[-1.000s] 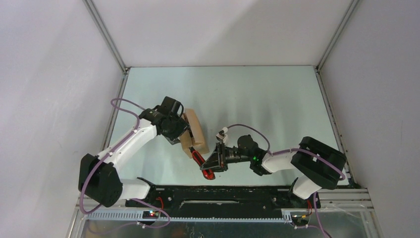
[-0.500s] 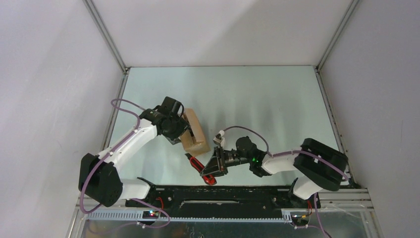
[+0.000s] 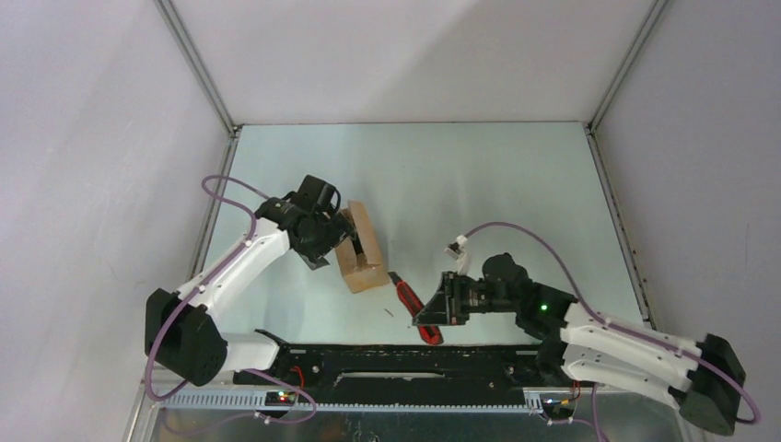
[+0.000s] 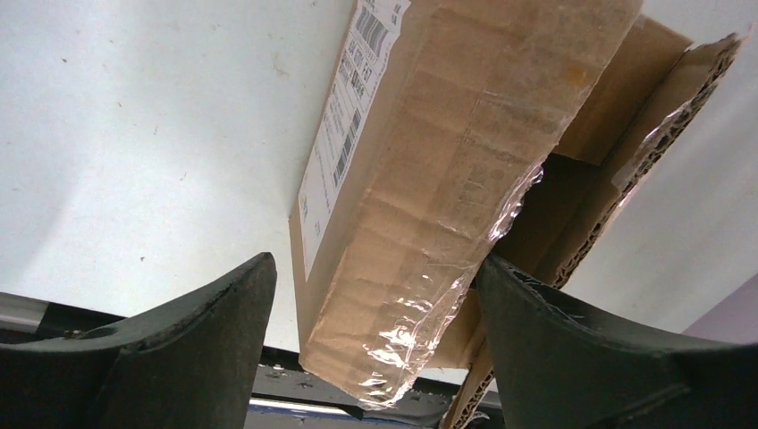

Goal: Unpack the express box

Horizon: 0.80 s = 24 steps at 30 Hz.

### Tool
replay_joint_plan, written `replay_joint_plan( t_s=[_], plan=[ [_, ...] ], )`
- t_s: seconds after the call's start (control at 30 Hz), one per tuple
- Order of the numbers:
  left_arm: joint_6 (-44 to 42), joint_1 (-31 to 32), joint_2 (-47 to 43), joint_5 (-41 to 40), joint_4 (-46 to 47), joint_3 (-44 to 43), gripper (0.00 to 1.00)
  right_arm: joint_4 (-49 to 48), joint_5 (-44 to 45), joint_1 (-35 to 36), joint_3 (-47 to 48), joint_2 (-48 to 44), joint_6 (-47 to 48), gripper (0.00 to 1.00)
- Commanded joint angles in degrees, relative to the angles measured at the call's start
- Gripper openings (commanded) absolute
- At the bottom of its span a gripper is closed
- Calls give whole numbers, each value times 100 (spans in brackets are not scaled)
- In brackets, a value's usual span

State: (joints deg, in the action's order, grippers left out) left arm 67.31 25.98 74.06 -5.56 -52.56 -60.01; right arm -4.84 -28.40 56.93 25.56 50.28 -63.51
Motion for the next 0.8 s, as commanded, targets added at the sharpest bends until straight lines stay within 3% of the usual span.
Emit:
replay_joint_plan(
  t_s=[0.0,0.1,0.23,0.57,0.67,0.77],
  plan=[
    [-257,30,-152,-363,-318,-380,86,2764,1349,-253,584,-761,1008,0],
    [-331,30,-145,-423,-363,-413,87,3360,1850,-757,760,-683,1497,0],
    [-448,30,-188,-470,-417,-468,84,3283,2286,-1283,855,-198,1989,0],
    [-820,30,-190,-360,-372,-822,63,2141,3130,-1973,1241,1769,2912,0],
    [-945,30,-188,-243,-273,-842,56,2084,3233,-2026,1441,2254,3074,10],
    [-1001,30,-190,-199,-216,-850,53,2049,3271,-2057,1573,2543,3172,29]
  ],
)
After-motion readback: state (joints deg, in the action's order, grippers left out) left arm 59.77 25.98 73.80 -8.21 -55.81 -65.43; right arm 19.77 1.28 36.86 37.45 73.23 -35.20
